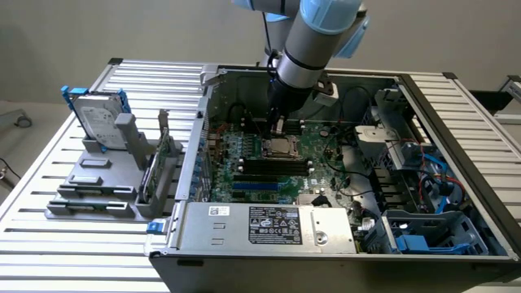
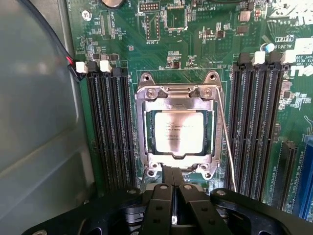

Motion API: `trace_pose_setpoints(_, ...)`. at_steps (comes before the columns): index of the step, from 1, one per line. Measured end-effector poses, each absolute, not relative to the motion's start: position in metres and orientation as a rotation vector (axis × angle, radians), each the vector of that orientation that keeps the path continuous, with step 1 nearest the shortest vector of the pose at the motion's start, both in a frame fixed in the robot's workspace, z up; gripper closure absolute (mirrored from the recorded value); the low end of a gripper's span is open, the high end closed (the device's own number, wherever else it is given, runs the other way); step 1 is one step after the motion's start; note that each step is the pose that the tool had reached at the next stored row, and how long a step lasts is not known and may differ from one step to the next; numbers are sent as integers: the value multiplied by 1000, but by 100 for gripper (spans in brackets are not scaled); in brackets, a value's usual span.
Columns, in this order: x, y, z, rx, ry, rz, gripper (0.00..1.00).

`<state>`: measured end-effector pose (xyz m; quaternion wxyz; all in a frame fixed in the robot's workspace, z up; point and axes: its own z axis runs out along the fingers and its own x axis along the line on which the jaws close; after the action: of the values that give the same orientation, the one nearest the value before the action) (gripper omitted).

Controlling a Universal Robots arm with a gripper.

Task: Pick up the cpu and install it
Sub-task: 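Close the cpu cover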

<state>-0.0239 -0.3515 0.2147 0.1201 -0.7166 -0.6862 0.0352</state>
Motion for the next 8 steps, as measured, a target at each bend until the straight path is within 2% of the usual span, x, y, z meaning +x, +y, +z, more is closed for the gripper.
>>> trace_pose_setpoints(8,-25,-352,206,-2093,-2002,107,89)
